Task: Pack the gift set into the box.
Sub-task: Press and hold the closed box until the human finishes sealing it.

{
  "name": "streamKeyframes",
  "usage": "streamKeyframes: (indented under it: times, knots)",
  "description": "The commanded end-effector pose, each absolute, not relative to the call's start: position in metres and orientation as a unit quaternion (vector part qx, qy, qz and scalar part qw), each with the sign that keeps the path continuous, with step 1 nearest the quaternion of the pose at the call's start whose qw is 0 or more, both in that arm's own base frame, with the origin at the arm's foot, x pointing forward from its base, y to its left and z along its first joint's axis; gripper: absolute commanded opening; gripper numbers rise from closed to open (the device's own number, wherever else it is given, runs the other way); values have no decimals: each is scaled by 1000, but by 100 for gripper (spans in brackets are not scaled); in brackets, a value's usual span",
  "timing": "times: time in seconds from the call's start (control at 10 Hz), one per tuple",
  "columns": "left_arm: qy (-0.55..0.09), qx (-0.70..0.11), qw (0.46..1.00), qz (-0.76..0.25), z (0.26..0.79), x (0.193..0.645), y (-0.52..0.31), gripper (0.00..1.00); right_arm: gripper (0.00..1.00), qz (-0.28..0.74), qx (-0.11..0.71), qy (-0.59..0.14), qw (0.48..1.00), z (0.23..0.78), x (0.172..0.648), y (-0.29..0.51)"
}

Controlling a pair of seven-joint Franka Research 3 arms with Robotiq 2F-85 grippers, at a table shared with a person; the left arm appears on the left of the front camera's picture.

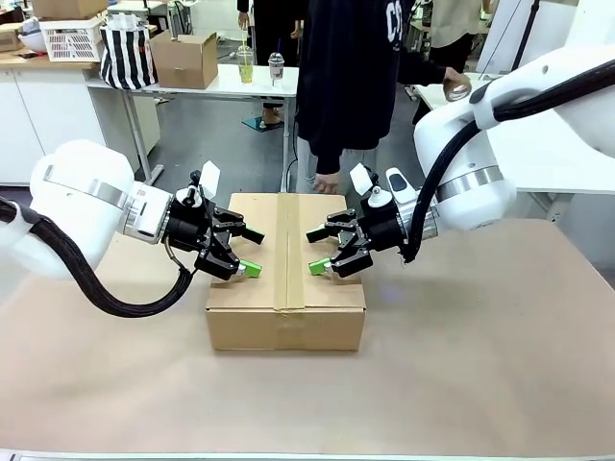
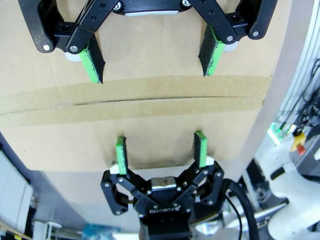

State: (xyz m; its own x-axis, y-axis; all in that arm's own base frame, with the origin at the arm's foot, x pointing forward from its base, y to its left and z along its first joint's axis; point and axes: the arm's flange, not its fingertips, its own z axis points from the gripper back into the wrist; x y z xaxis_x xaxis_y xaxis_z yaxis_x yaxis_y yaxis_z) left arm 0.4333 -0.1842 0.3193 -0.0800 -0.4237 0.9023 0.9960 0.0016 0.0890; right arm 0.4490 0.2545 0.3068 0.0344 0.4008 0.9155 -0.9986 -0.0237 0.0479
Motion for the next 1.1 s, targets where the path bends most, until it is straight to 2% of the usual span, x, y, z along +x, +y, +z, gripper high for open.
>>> streamKeyframes:
  times: [0.0,1.0]
  knots:
    - [-407,-349,579,-614,318,432,-183,100,100,590,402,-369,595,303,447,254]
    - [-407,-349,579,-614,318,432,-183,100,100,590,402,-369,595,303,447,254]
